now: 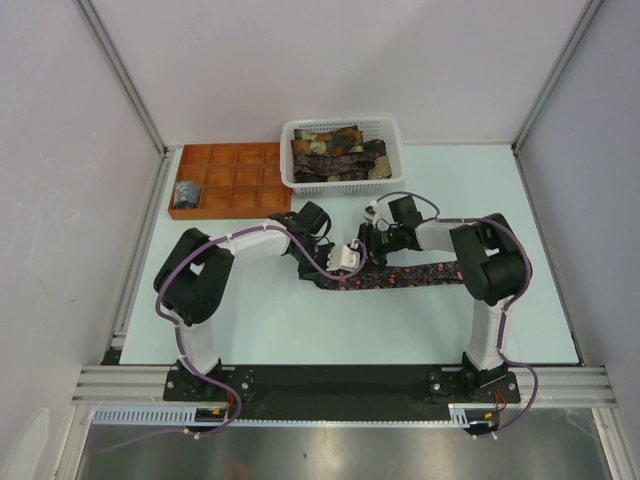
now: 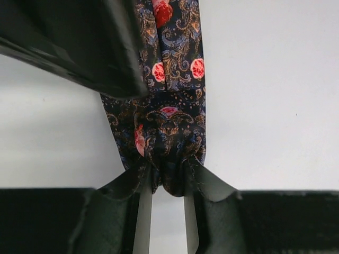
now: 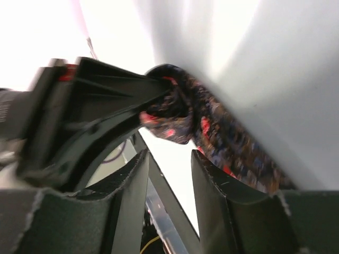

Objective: Roll the ties
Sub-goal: Roll the tie at the center of the board.

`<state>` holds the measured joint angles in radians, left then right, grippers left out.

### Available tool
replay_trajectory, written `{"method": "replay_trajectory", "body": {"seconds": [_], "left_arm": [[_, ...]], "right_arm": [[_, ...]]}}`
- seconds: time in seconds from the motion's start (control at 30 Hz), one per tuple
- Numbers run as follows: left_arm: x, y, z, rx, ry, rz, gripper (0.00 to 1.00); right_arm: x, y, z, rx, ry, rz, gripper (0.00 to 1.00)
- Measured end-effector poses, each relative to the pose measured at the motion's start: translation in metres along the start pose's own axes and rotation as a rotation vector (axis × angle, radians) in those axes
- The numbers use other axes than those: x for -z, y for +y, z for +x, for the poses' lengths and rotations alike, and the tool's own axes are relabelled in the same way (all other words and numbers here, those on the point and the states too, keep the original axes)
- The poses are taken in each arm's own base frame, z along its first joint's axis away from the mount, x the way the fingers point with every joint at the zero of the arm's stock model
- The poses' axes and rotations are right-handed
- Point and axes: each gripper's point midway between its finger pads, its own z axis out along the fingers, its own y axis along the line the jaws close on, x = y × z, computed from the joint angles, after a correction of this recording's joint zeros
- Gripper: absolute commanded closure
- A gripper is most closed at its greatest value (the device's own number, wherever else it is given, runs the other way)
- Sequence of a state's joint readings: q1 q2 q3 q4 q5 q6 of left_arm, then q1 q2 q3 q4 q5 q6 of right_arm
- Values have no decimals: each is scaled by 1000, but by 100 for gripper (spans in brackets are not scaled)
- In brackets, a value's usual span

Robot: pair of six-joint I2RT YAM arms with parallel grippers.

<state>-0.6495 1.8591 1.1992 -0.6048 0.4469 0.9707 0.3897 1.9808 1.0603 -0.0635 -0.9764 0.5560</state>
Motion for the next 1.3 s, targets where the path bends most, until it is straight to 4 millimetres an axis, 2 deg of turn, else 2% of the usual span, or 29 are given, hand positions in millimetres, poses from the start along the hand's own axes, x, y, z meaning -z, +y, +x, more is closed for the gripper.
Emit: {"method": "replay_trajectory", "body": {"seconds": [0.13,0.27,0.37,0.5,0.6,0.63,0.67,0.73,0.83,0.87,0.9,1.07,1.17,1.3], "left_arm": [[1,-1,3,-1,6,4,75],[3,-2,4,6,17,9,72],[3,-3,5,11,21,15,71],[4,-3,5,13,22,16,71],[4,-3,6,13,23,16,71],[4,-3,6,13,23,16,71],[4,-3,6,13,23,16,70],[4,-3,6,13,23,16,66],[4,-4,8,19,28,18,53],[5,-4,8,22,27,18,40],[5,-4,8,29,25,19,35],[8,-3,10,71,-2,29,12],[12,-1,9,94,-29,24,7],[18,7,-1,110,-76,-9,6]], "right_arm": [[7,19,-8,28,-28,-19,57],[-9,33,1,60,7,-29,57],[-23,33,4,64,30,-23,57],[-34,17,6,36,44,7,58],[-39,10,7,21,50,25,67],[-40,10,7,21,51,25,82],[-41,11,7,26,52,24,88],[-42,14,6,36,53,18,100],[-42,14,5,41,51,18,100],[-42,14,4,41,51,19,100],[-41,13,4,42,50,20,100],[-33,4,0,41,39,34,100],[-26,-3,-4,36,31,44,100],[-19,-13,-4,34,27,57,100]]}}
